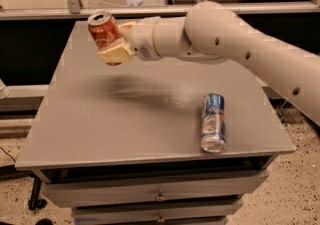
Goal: Move coke can near blue chip bag
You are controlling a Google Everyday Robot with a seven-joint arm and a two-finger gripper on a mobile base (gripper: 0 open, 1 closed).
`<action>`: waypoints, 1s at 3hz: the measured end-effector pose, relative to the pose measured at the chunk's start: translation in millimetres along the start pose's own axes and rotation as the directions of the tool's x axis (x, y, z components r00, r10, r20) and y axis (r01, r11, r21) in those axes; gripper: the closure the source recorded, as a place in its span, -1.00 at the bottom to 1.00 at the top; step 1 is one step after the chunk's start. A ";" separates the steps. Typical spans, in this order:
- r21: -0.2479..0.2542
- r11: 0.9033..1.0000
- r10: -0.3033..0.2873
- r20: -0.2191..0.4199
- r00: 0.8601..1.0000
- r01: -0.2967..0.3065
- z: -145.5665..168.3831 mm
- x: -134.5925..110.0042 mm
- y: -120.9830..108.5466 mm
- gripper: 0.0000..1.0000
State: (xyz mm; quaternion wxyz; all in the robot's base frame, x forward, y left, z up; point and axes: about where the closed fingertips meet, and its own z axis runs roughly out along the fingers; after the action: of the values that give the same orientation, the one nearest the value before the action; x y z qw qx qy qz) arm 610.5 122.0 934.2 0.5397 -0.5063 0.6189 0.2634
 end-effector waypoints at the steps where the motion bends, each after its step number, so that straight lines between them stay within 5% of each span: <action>1: 0.097 0.994 -0.045 -0.101 0.994 0.055 -53.6 -16.8 -18.8 1.00; 3: 0.256 0.956 -0.076 -0.252 0.965 0.142 -164.3 -48.9 -47.5 1.00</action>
Offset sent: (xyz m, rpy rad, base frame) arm -0.0224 -0.1613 0.1232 -0.2843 -0.1327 -0.3210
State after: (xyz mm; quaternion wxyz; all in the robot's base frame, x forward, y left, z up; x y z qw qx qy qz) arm 583.1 -21.1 1036.2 0.5393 -0.4891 0.6806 0.0823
